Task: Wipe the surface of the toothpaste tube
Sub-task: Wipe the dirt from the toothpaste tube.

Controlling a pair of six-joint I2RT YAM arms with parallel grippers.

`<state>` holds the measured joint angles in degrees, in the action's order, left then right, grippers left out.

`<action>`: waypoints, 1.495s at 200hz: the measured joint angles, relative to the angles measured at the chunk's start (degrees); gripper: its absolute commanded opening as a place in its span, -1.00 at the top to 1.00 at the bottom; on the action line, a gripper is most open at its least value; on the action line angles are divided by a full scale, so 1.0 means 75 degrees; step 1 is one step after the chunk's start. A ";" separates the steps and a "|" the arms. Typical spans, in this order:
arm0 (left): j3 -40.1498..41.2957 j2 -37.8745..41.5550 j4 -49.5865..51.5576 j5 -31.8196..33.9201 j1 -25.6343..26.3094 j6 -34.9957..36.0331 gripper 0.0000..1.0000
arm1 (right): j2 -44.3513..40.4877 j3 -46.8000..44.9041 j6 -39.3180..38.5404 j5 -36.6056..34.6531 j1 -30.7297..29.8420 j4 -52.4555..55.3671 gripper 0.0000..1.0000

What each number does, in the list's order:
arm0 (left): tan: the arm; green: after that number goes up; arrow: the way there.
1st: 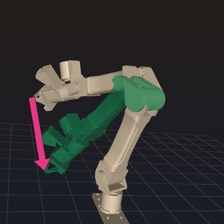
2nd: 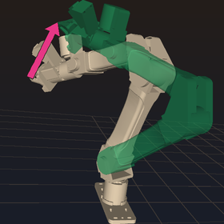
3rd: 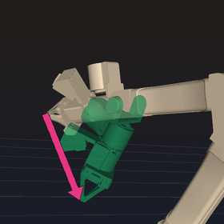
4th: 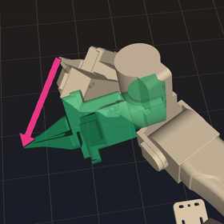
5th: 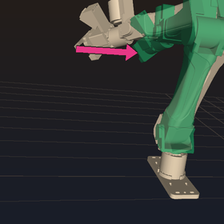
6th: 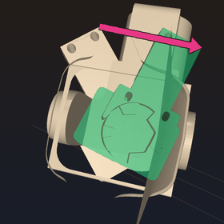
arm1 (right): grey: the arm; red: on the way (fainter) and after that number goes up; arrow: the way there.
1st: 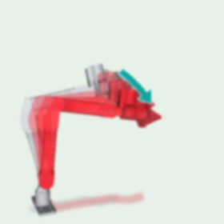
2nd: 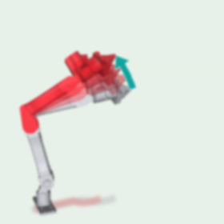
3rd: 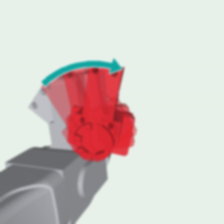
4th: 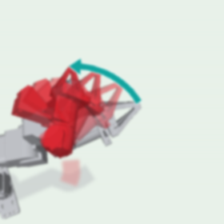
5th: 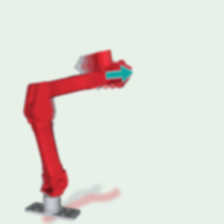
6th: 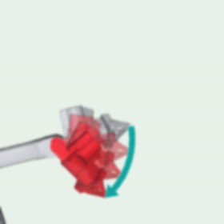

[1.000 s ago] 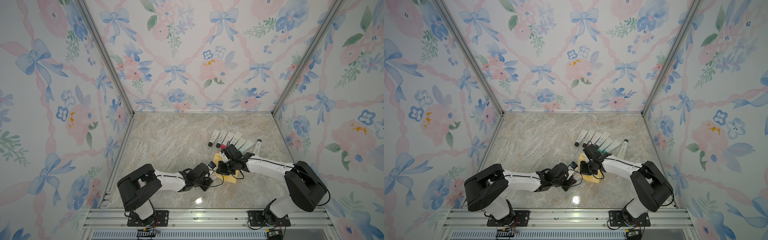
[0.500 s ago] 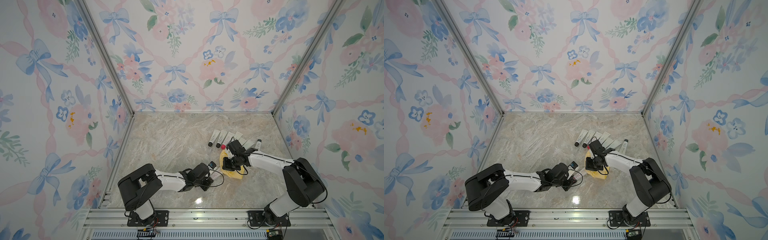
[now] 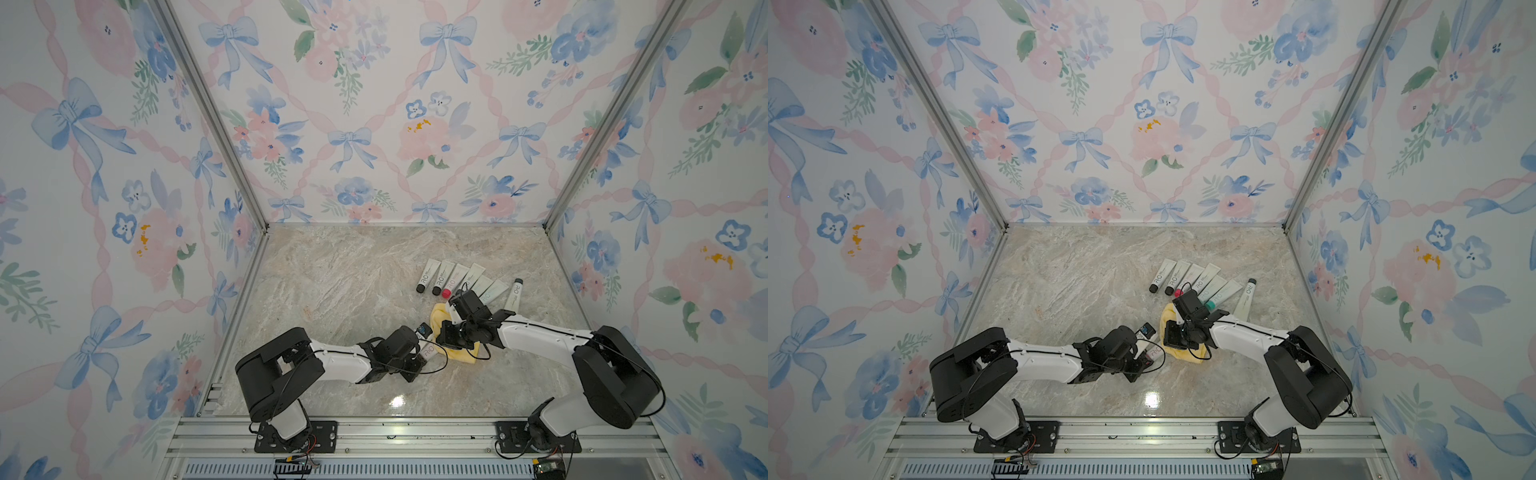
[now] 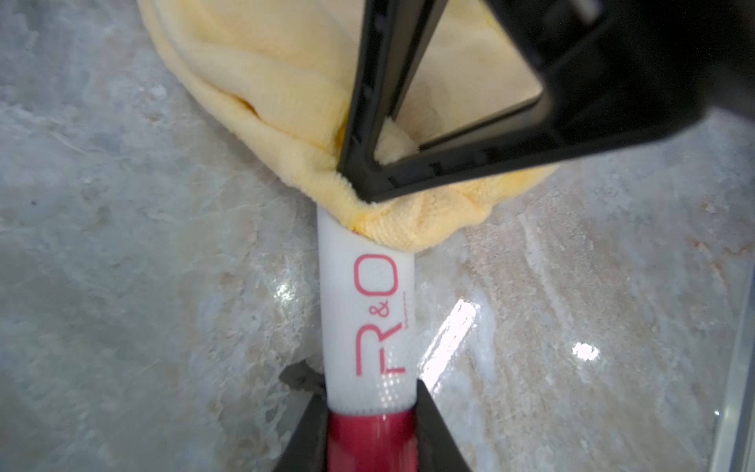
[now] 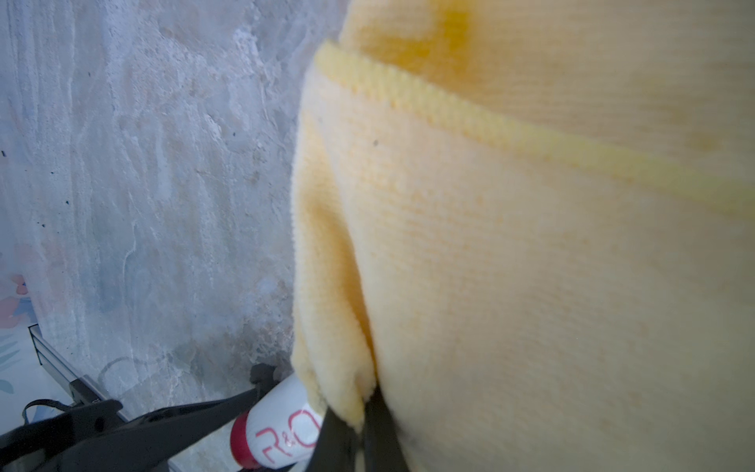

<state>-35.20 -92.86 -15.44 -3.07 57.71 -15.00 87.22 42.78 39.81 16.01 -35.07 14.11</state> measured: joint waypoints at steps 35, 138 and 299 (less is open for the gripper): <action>0.0000 -0.0038 -0.0076 -0.0006 0.0000 0.0003 0.50 | 0.0000 0.0332 -0.0603 -0.0254 0.0475 0.0941 0.88; 0.0000 -0.0050 -0.0111 -0.0009 0.0000 0.0003 0.48 | 0.0312 0.0793 -0.1247 -0.1346 0.0784 0.1944 0.88; 0.0000 -0.0061 -0.0134 0.0020 -0.0006 -0.0029 0.48 | 0.1122 0.1731 -0.1110 -0.0726 0.0012 0.2122 0.89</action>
<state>-35.20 -93.32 -16.45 -2.92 57.67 -15.22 95.64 55.77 31.48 10.57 -34.98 30.02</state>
